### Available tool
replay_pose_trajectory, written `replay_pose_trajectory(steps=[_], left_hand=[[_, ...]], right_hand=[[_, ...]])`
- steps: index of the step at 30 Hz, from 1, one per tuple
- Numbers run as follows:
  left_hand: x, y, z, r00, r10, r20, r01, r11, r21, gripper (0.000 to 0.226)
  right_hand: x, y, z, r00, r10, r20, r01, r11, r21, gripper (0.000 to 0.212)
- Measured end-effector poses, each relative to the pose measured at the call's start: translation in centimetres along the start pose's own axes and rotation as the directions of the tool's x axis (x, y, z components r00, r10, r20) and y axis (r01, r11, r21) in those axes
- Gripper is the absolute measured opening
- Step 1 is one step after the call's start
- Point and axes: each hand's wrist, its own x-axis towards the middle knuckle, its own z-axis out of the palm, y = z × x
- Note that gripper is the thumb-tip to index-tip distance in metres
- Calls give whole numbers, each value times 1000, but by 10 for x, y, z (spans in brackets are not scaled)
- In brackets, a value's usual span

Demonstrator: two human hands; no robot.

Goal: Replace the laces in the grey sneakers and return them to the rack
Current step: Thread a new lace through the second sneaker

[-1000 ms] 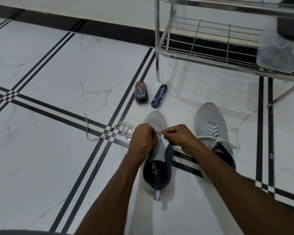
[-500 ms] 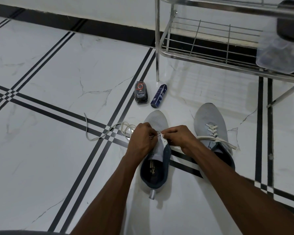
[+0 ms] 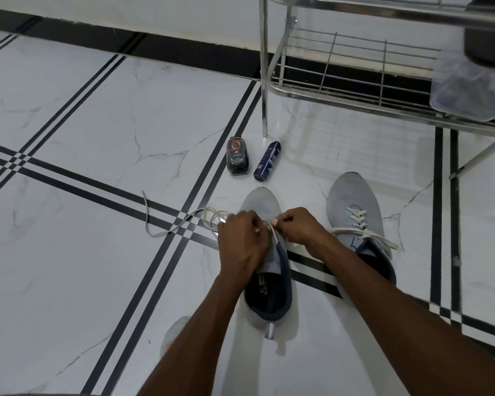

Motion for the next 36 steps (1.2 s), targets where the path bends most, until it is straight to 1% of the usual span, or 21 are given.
replay_pose_trajectory(steps=[4,7,9,11,12,13,14,15,16,17,19,21,23,25,29,30,31,32,33,35,36], left_hand=[[-10,6,-4,983,-90,162,99,994,-46,45],[-12,10,-4,984,-92,151,86,995,45,44],[-15,14,-2,988,-100,114,89,992,92,35],[-17,17,-2,990,-122,76,114,988,102,32],[-18,18,-1,989,-132,63,125,987,96,31],[-18,19,-1,989,-138,56,132,987,92,30],[-17,20,0,989,-138,54,133,987,92,29],[-16,20,-1,989,-136,53,131,987,93,29],[-16,21,-1,990,-129,53,123,988,91,29],[-15,23,-1,991,-119,52,115,990,85,29],[-16,23,0,992,-114,50,111,991,69,28],[-16,23,0,993,-110,46,107,992,66,29],[-15,23,0,993,-113,40,110,991,72,30],[-16,22,0,992,-120,39,118,991,67,29],[-17,16,2,986,-156,53,153,986,65,29],[-17,14,2,984,-167,56,164,985,58,29],[-16,14,1,982,-177,57,175,984,45,28],[-16,13,1,981,-184,53,183,983,34,27],[-16,12,1,981,-189,48,188,982,28,27],[-16,11,0,981,-187,40,186,982,30,26],[-16,11,0,982,-185,41,184,982,32,27]], right_hand=[[0,-12,-2,999,-33,41,40,984,-173,30],[-3,-15,-8,996,-36,87,57,967,-248,26],[-9,-18,-22,996,-19,89,33,987,-160,18],[-12,-22,-47,990,-18,-141,24,999,43,17],[-12,-23,-66,922,-33,-386,73,993,91,15],[-10,-22,-86,785,-64,-617,135,988,70,16],[-11,-19,-102,649,-89,-756,176,984,35,22],[-12,-19,-110,576,-126,-808,211,977,-2,25],[-14,-18,-107,581,-167,-797,234,972,-33,25],[-13,-13,-101,631,-246,-736,255,961,-103,24],[-10,-3,-70,806,-377,-456,249,916,-315,33],[-7,6,-39,903,-396,-167,253,804,-538,41],[-7,8,-21,910,-405,-84,288,767,-574,36],[-10,7,-13,868,-485,-103,341,735,-587,21],[-9,6,-14,833,-552,-17,418,650,-635,15],[-6,5,-24,828,-552,-104,385,692,-610,13],[-5,2,-39,808,-518,-281,314,782,-539,13],[-4,-2,-59,750,-434,-499,243,883,-402,12],[-6,-6,-79,648,-335,-684,215,942,-257,10],[-10,-11,-101,461,-320,-827,202,946,-253,7],[-10,-11,-98,471,-383,-795,201,924,-326,14]])
